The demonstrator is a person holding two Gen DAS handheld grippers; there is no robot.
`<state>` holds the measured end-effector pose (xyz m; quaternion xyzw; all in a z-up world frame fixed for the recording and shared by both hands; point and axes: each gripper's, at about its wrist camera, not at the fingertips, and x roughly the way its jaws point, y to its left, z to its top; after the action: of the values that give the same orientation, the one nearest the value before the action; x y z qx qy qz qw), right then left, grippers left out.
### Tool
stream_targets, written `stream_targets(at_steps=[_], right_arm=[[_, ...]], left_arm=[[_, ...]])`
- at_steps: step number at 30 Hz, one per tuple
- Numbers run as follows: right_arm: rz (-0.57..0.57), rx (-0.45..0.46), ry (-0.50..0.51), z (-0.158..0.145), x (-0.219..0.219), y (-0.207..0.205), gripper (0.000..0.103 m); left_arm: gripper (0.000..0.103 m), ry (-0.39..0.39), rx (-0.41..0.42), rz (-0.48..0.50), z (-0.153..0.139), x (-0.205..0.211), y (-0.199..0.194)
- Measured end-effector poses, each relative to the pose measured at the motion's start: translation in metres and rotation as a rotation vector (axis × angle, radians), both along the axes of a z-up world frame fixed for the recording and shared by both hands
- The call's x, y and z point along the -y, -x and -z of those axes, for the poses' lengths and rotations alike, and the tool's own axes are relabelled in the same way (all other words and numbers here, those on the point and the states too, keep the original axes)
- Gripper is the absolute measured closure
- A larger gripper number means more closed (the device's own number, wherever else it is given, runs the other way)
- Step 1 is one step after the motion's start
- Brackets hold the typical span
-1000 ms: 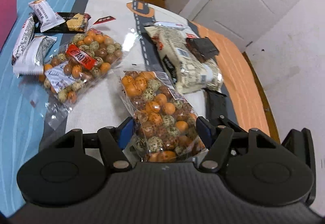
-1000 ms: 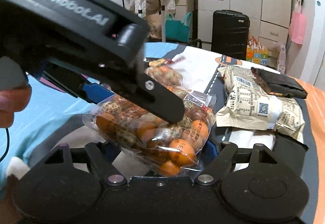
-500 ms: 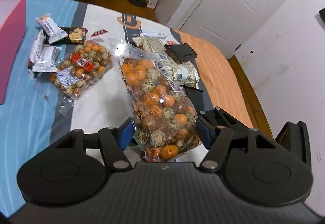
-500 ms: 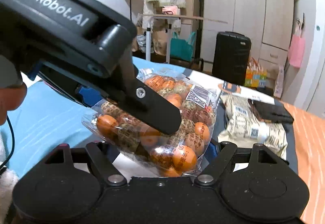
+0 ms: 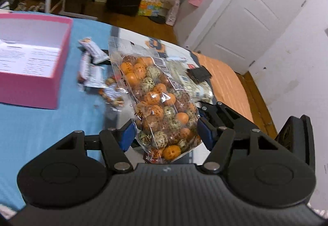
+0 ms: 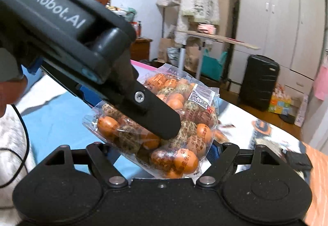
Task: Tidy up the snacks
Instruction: 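Carry the peanut bag into the pink box and release it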
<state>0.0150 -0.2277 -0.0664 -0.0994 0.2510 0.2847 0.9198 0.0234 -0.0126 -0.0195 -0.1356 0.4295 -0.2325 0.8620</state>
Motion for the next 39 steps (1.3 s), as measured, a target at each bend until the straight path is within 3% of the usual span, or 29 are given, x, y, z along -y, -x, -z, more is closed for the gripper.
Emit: stream_targets(at_steps=[7,15,19,24,30,34,39], right_arm=[[-0.065,-0.012,-0.011,-0.016,-0.037,-0.023,0.020],[-0.113,0.024,0.010,-0.011,-0.083,-0.065,0.020],[-0.149,0.027,0.006,0.002,-0.109,-0.097,0.020],[-0.143,-0.043,-0.038,0.024,-0.130,-0.137,0.020],[-0.150,-0.157,-0.002,0.037,-0.156,-0.168,0.020],[-0.173,-0.208,0.081,0.037,-0.177,-0.190,0.020],[-0.169,-0.202,0.191,0.038,-0.194,-0.195,0.020]], left_arm=[[0.039,-0.014,0.033,-0.080,-0.018,-0.046,-0.005],[0.039,0.014,0.042,-0.135,-0.018,-0.105,-0.052],[0.040,0.006,0.030,-0.168,-0.002,-0.127,-0.087],[0.040,-0.015,0.008,-0.190,0.018,-0.154,-0.129],[0.039,0.034,-0.062,-0.235,0.042,-0.188,-0.165],[0.038,0.087,-0.099,-0.267,0.056,-0.206,-0.179],[0.036,0.155,-0.129,-0.293,0.077,-0.219,-0.193]])
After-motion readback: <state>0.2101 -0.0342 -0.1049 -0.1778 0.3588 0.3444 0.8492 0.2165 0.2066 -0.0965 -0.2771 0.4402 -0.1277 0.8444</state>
